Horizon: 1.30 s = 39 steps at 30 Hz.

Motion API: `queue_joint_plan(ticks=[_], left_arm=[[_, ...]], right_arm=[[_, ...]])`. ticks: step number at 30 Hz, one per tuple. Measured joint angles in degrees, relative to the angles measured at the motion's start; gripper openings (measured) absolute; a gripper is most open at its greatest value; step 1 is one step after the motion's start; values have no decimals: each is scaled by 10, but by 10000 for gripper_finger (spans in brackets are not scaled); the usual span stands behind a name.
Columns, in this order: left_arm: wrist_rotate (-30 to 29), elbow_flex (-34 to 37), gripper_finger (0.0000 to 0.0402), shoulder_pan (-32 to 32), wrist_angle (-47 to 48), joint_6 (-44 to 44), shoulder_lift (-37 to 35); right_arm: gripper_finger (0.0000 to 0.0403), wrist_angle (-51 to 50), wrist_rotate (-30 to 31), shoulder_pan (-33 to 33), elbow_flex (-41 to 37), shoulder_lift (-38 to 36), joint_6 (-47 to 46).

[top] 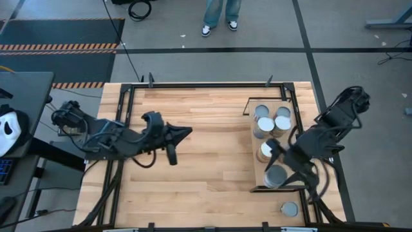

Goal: Pick and place cans onto a shelf
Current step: Put the small canned oranges on the shelf

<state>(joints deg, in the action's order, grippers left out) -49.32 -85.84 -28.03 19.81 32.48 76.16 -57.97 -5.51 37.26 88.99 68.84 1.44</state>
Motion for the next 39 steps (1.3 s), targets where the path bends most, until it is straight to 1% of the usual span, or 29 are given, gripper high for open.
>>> queue_joint_plan(ticks=[2, 5, 8, 11, 16, 19, 22, 28, 35, 39], left_arm=[[0, 0, 9, 9, -8, 4, 8], [0, 0, 9, 19, -15, 34, 21], [0, 0, 9, 20, -19, 43, 33], [1, 0, 9, 22, -18, 43, 40], [4, 0, 9, 25, -19, 18, 44], [4, 0, 9, 25, -23, -2, 44], [5, 0, 9, 25, -24, -20, 44], [5, 0, 9, 25, -24, -21, 44], [5, 0, 9, 25, -24, -23, 44], [5, 0, 9, 25, -24, -23, 44]], right_arm=[[289, -9, -20, 0, 0, -8, 62], [289, -20, -60, 0, 0, -8, 168], [289, -29, -91, 0, 0, -1, 233], [289, -57, -110, -4, 0, 9, 266], [289, -125, -110, -16, 0, 27, 307], [289, -143, -111, -21, -1, 39, 334], [289, -141, -112, -23, -14, 49, 371], [289, -142, -127, -43, -57, 61, 438], [290, -141, -123, -66, -61, 66, 526], [290, -141, -151, -82, -61, 81, 541]])
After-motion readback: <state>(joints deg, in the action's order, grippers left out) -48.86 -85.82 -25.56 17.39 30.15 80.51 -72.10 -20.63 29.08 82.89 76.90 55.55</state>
